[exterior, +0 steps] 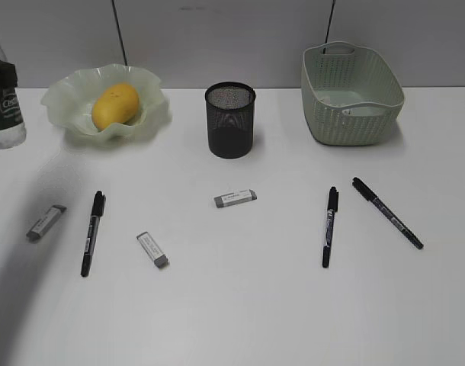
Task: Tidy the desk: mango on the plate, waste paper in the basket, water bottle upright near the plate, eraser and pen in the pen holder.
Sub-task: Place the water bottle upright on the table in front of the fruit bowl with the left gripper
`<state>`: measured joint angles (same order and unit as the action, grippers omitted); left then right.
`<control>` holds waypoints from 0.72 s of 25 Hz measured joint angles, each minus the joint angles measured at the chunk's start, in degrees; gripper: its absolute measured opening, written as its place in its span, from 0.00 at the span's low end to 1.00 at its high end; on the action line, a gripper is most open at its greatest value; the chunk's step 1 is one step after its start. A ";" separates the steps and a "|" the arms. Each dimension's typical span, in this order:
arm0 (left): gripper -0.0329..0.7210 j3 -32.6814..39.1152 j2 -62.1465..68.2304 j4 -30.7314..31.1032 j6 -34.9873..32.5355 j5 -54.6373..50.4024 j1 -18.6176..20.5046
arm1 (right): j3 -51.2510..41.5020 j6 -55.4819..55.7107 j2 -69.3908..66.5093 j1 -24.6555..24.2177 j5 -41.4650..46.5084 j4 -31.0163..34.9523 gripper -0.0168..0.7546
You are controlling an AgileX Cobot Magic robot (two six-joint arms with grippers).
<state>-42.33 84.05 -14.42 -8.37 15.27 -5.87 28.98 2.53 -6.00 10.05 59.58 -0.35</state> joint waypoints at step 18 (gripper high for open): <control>0.70 0.27 27.35 2.42 11.18 36.00 -2.32 | 0.00 0.00 0.00 0.00 0.00 0.00 0.76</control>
<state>-42.06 111.41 -12.01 2.81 51.27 -8.19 28.98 2.53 -6.00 10.05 59.58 -0.35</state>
